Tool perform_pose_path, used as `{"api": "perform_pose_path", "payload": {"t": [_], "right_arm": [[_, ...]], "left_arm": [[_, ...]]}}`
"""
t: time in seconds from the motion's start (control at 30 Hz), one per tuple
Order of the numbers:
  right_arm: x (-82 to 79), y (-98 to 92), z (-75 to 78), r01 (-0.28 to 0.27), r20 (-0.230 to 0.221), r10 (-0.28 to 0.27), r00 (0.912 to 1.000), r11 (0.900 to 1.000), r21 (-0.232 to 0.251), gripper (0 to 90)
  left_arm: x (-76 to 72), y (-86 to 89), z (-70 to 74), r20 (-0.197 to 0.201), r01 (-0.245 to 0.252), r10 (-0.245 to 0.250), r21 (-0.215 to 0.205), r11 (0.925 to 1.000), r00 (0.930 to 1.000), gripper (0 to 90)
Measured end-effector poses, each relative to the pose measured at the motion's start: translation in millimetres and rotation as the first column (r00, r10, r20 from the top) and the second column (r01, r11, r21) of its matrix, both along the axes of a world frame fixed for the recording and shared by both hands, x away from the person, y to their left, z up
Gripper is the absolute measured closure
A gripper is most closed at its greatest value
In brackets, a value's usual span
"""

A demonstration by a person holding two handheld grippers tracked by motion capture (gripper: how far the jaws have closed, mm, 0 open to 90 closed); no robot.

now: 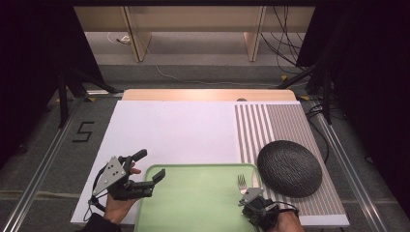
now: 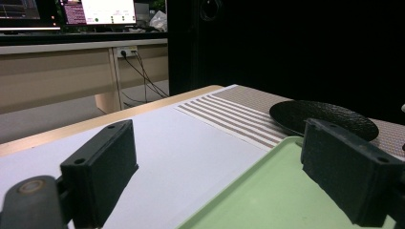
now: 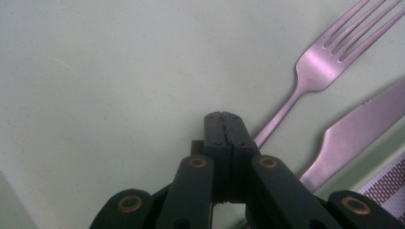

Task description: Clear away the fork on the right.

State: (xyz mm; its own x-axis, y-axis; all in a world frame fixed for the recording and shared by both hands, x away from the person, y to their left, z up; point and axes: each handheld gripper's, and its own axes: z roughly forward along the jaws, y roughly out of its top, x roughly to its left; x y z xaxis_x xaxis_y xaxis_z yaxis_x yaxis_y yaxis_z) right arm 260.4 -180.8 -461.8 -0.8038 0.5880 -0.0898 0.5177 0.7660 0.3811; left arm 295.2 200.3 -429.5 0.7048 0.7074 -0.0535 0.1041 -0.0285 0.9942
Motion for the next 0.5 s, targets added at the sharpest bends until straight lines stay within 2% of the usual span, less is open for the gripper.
{"api": "perform_pose_path", "payload": {"t": [0.5], "right_arm": [[2.7, -8.6, 1.0, 0.025, -0.017, -0.025, 0.9996, 1.000, 0.004, 90.0]], "left_arm": [[-0.2, -0.2, 0.1, 0.001, 0.001, -0.001, 0.002, 1.0000, 1.0000, 11.5]]}}
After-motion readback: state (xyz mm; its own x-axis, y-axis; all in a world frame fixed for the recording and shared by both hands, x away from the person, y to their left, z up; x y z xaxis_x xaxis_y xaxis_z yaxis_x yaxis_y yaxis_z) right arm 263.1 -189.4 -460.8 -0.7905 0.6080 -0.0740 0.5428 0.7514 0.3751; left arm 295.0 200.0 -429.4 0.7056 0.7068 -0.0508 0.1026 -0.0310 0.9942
